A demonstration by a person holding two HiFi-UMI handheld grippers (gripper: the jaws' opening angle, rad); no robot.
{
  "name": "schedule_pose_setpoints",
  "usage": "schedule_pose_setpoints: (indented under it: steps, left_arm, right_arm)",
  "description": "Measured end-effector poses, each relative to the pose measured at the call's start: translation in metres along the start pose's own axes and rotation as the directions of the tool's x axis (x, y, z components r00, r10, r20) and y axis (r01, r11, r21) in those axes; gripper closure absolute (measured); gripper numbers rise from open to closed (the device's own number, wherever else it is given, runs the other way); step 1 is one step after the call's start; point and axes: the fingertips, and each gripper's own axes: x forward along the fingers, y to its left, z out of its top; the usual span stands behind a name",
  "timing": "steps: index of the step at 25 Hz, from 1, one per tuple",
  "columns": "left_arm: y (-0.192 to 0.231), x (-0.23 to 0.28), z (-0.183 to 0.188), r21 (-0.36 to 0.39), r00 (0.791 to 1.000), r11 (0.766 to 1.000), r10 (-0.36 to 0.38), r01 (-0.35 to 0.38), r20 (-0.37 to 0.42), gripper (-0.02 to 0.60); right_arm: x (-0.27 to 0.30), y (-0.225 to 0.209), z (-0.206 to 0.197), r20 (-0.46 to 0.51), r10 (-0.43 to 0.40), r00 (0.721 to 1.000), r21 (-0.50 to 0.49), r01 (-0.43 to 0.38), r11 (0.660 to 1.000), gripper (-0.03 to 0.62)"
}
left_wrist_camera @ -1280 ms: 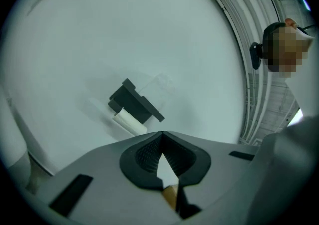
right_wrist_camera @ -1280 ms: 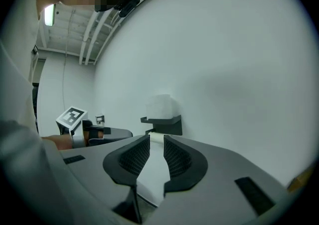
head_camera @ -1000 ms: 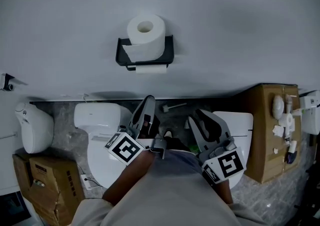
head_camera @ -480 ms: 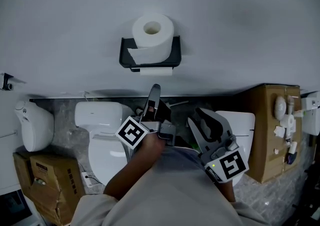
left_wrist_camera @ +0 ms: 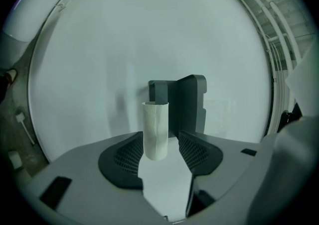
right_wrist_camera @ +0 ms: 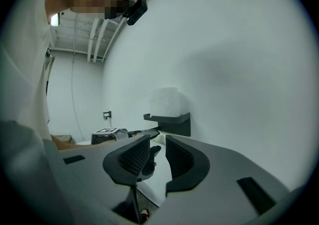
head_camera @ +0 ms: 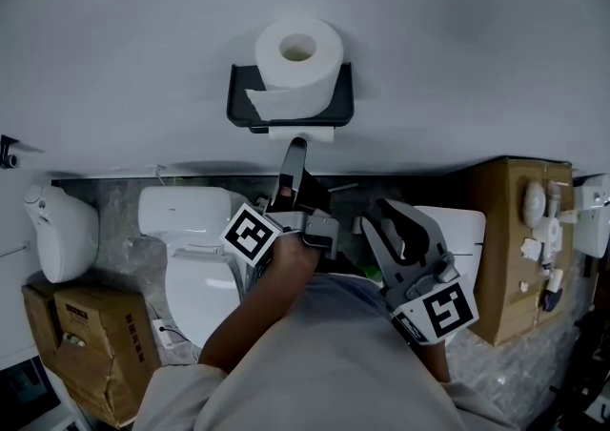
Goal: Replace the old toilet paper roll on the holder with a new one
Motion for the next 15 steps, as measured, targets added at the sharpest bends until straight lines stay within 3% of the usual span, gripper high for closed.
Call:
schedule_pose_setpoints:
  steps: [15]
  left_arm:
    - [0.011,0.02,0.012,-0.019,1.0,1.0,0.007,-0.006,0.026,0.364]
  right_arm:
    - [0.007,-0.002,-0.004,-0.021,-0.005,1.0,0.006,0.005,1.0,0.496]
